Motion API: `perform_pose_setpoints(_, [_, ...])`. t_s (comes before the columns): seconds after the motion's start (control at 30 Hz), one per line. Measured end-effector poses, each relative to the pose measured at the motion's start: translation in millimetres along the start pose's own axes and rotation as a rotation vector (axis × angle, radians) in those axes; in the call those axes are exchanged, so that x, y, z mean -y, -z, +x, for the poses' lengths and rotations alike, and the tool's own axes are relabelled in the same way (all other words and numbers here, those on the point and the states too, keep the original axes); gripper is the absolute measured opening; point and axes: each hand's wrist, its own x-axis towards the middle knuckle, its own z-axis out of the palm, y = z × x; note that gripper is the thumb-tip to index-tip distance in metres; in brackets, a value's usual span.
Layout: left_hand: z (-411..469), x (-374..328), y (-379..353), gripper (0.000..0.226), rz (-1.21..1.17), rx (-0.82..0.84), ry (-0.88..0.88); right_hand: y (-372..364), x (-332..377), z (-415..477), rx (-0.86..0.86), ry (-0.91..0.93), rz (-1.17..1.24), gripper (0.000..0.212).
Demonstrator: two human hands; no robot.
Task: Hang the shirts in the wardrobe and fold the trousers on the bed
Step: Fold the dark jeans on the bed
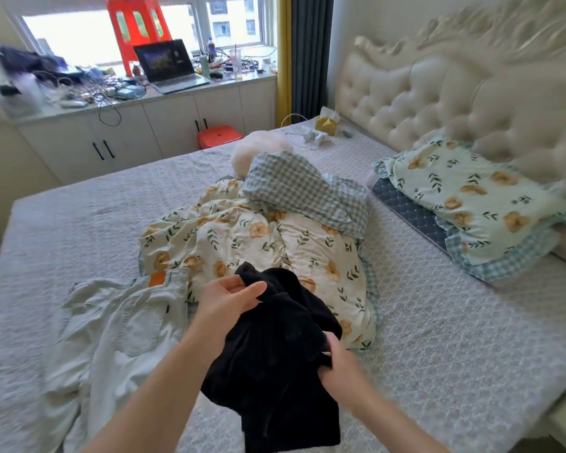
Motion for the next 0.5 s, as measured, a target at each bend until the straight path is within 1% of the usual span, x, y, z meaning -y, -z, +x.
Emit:
perform_pose_setpoints(0.07, [-17,-14,-6,0.015,0.079,0.033,-0.055,7,9,-20,-0.056,0.063,0.108,0.049])
perform_pose_setpoints(0.1, [-25,-21,-8,0.016,0.121,0.050,-0.086,12,14,-28,-0.105,0.087,0.123,0.047])
perform_pose_setpoints(0.2, [-46,-40,-13,0.016,0.200,0.087,-0.143,32,32,-50,-0.210,0.160,0.098,0.031])
perform_pose_setpoints(0.33, [-71,-72,-16,0.015,0.076,0.114,-0.174,63,69,-90,-0.278,0.209,0.164,0.018])
perform_pose_setpoints(0.5, [-104,-114,-26,0.015,0.033,0.183,-0.271,96,113,-136,-0.367,0.258,0.233,0.021])
